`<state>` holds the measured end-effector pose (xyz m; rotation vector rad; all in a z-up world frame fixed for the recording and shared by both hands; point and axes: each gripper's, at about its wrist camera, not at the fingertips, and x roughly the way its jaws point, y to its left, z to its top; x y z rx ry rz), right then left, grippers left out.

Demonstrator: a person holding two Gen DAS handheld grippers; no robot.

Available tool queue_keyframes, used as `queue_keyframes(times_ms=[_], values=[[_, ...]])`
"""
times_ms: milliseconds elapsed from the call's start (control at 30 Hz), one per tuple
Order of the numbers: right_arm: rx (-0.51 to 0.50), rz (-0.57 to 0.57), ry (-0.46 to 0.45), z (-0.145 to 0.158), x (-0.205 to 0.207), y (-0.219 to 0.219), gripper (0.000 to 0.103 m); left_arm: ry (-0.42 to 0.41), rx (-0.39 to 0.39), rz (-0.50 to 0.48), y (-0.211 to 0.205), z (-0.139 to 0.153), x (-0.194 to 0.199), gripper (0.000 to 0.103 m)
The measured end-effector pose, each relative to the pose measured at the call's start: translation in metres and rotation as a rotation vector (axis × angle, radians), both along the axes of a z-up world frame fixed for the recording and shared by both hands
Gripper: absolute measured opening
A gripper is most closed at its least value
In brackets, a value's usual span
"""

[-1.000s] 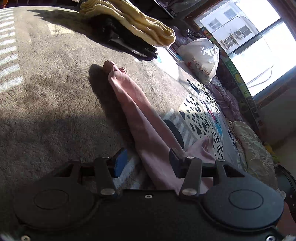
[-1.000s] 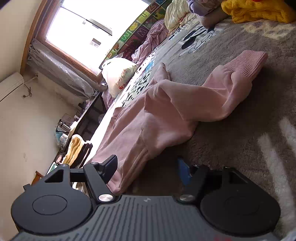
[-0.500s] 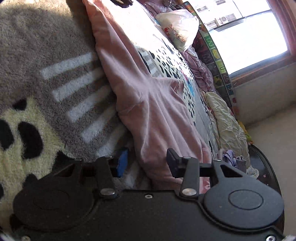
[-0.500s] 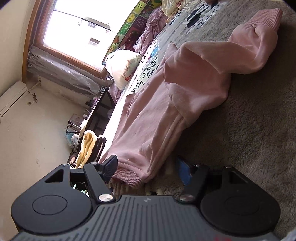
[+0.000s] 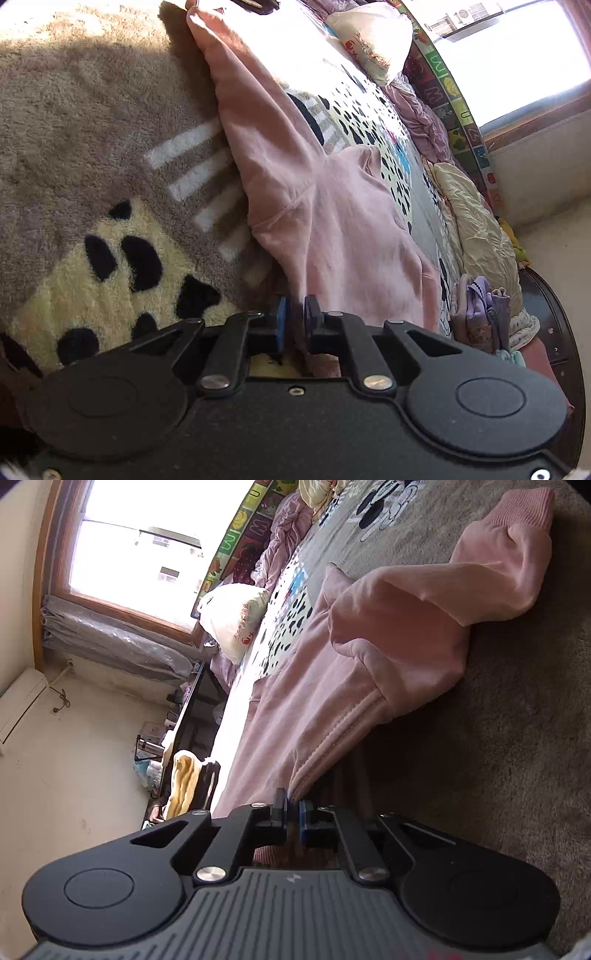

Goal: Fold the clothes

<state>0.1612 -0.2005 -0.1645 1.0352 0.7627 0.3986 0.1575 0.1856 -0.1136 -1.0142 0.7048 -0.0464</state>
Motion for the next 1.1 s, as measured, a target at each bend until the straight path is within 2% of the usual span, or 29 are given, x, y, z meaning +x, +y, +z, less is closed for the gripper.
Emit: queue_keyframes(times_ms=[33,67,133,200,233,267,333,400,467,533,567,633,667,733,833,900,967,1067,1100], values=[[-0.023,0.012,0.024,-0.006,-0.001,0.0,0.013,0.006,0.0,0.0,0.0,-0.003,-0.002,0.015],[-0.018,0.008,0.037,-0.013,-0.004,-0.002,0.014,0.012,0.0,-0.001,0.0,-0.005,-0.003,0.033],[0.065,-0.028,0.042,-0.027,-0.013,-0.009,0.016,0.023,0.0,-0.001,-0.001,-0.011,-0.006,0.051],[0.07,-0.037,0.027,-0.027,-0.012,-0.007,0.02,0.02,-0.002,-0.018,-0.006,-0.016,-0.005,0.051],[0.059,-0.035,0.019,-0.026,-0.01,-0.004,0.022,0.013,0.032,-0.029,-0.014,-0.018,-0.002,0.05],[0.05,-0.035,0.011,-0.025,-0.008,-0.001,0.027,0.007,0.068,-0.039,-0.022,-0.021,0.002,0.039],[0.051,-0.047,0.0,-0.027,-0.001,0.005,0.028,0.001,0.14,-0.054,-0.033,-0.018,0.004,0.014],[0.061,-0.066,-0.006,-0.029,0.005,0.009,0.022,0.004,0.212,-0.061,-0.038,-0.007,0.002,0.013],[0.005,-0.041,0.015,-0.024,0.004,0.013,0.013,0.034,0.307,-0.084,-0.041,-0.004,0.001,0.014],[-0.058,-0.013,0.036,-0.019,0.002,0.014,0.011,0.057,0.317,-0.109,-0.036,-0.013,0.005,0.02],[-0.055,-0.042,0.034,-0.019,-0.001,0.004,0.012,0.025,0.361,-0.094,-0.037,-0.004,0.001,0.021],[-0.05,-0.099,0.029,-0.018,-0.007,-0.018,0.023,-0.047,0.455,-0.061,-0.038,0.014,-0.006,0.024],[-0.048,-0.127,0.027,-0.017,-0.01,-0.029,0.036,-0.08,0.51,-0.054,-0.042,0.023,-0.01,0.024],[-0.043,-0.184,0.022,-0.016,-0.016,-0.051,0.049,-0.178,0.571,-0.045,-0.056,0.037,-0.02,0.024],[-0.036,-0.27,0.015,-0.015,-0.025,-0.083,0.052,-0.301,0.542,-0.173,-0.081,0.04,-0.019,0.028],[-0.031,-0.327,0.01,-0.014,-0.031,-0.105,0.052,-0.356,0.545,-0.294,-0.105,0.036,-0.015,0.028],[-0.03,-0.38,0.005,-0.013,-0.035,-0.124,0.052,-0.394,0.582,-0.431,-0.134,0.032,-0.013,0.031],[-0.062,-0.422,-0.003,-0.014,-0.022,-0.13,0.052,-0.436,0.673,-0.56,-0.165,0.026,-0.015,0.032],[-0.068,-0.438,-0.006,-0.015,-0.018,-0.132,0.052,-0.431,0.682,-0.597,-0.17,0.022,-0.015,0.035]])
